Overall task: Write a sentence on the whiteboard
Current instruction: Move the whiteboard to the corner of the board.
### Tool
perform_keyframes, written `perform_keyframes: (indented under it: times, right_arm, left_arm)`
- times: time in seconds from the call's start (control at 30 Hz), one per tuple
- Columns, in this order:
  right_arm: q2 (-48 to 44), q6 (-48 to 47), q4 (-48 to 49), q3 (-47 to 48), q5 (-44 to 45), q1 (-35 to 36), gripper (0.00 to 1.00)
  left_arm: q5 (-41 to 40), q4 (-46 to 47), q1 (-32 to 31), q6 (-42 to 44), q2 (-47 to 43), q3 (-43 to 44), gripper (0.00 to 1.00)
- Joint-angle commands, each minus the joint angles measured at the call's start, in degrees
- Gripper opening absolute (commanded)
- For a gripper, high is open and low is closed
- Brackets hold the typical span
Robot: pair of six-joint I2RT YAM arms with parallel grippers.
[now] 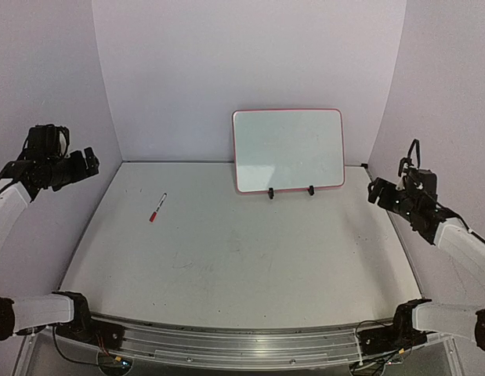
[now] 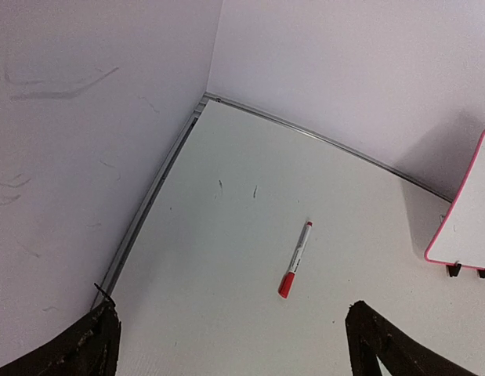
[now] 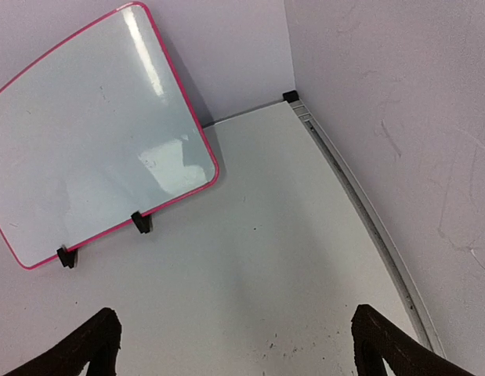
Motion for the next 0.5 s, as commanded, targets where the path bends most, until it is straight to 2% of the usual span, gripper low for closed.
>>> perform_keyframes:
  times: [0.0, 0.17, 0.3, 0.47]
  right_arm:
    - [4.45, -3.02, -5.49, 8.21, -10.86, 1.26, 0.98]
    - [12.53, -3.83, -8.66, 14.28, -8.42, 10.92, 0.97]
    - [20.9, -1.2, -7.77, 18.27, -9.39, 15.05, 0.92]
    - [34.27, -1.72, -6.24, 24.24, -9.03, 19.24, 0.87]
  left_arm:
    - [0.35, -0.37, 0.07, 5.49, 2.55, 7.2, 1.0]
    - [0.25, 5.72, 0.04, 7.3, 3.34, 4.38, 0.99]
    - [-0.02, 7.17, 0.03, 8.63, 3.59, 0.3, 0.99]
    - [8.1, 10.61, 0.04, 7.38, 2.52, -4.07, 0.99]
